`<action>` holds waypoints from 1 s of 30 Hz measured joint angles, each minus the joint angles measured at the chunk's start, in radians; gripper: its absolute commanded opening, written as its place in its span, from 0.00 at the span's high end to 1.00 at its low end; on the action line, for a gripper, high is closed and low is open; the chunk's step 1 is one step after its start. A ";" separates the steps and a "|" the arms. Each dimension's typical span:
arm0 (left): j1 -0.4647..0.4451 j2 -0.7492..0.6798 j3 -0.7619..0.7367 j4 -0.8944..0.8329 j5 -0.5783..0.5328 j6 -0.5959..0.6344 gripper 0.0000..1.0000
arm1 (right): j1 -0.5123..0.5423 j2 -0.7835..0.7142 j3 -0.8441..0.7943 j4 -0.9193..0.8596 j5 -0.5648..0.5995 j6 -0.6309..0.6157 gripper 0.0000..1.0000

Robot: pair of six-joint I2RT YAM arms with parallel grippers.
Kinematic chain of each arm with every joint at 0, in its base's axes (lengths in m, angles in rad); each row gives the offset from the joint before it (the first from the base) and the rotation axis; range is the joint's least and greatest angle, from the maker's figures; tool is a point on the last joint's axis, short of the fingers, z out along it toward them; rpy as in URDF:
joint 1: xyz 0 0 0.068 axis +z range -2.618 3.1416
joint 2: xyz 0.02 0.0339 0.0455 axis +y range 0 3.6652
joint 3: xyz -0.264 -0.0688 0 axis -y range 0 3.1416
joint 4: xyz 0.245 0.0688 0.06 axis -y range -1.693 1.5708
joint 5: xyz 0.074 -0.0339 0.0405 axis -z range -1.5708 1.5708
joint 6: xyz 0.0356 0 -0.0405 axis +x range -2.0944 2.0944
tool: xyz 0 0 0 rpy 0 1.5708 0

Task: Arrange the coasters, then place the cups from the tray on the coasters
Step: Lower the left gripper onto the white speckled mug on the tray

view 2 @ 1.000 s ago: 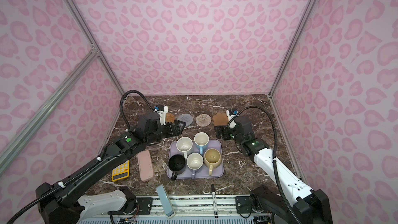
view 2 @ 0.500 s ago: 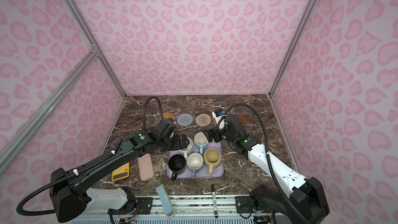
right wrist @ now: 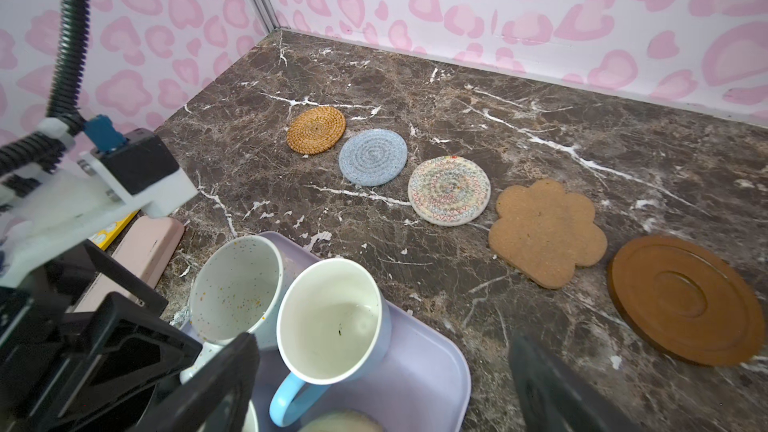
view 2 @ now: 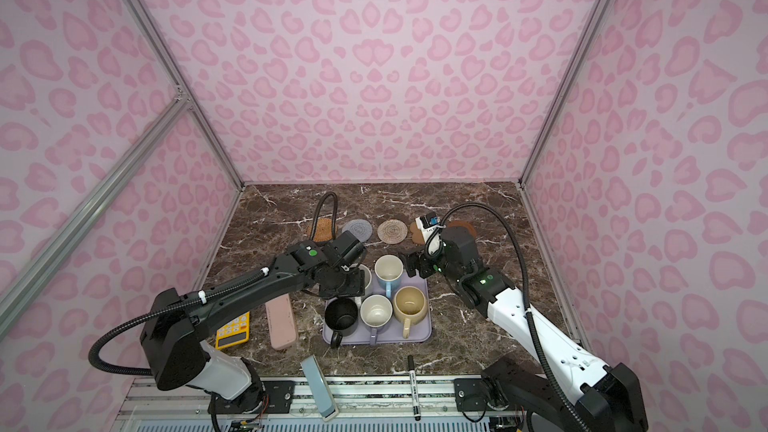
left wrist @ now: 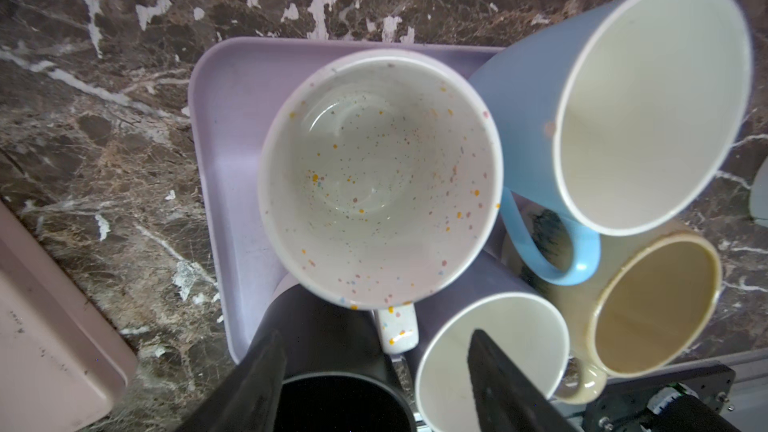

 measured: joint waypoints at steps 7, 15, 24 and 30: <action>-0.014 0.027 0.012 -0.006 -0.018 0.000 0.42 | 0.000 0.016 -0.001 0.002 0.025 0.000 0.05; -0.029 0.076 0.038 -0.018 -0.048 0.007 0.43 | 0.000 0.036 -0.001 0.002 0.045 0.000 0.05; -0.042 0.116 0.068 -0.042 -0.072 0.006 0.47 | -0.002 0.042 -0.002 0.014 0.071 0.000 0.05; -0.055 0.134 0.081 -0.059 -0.103 0.003 0.50 | -0.003 0.047 -0.003 0.024 0.078 0.000 0.05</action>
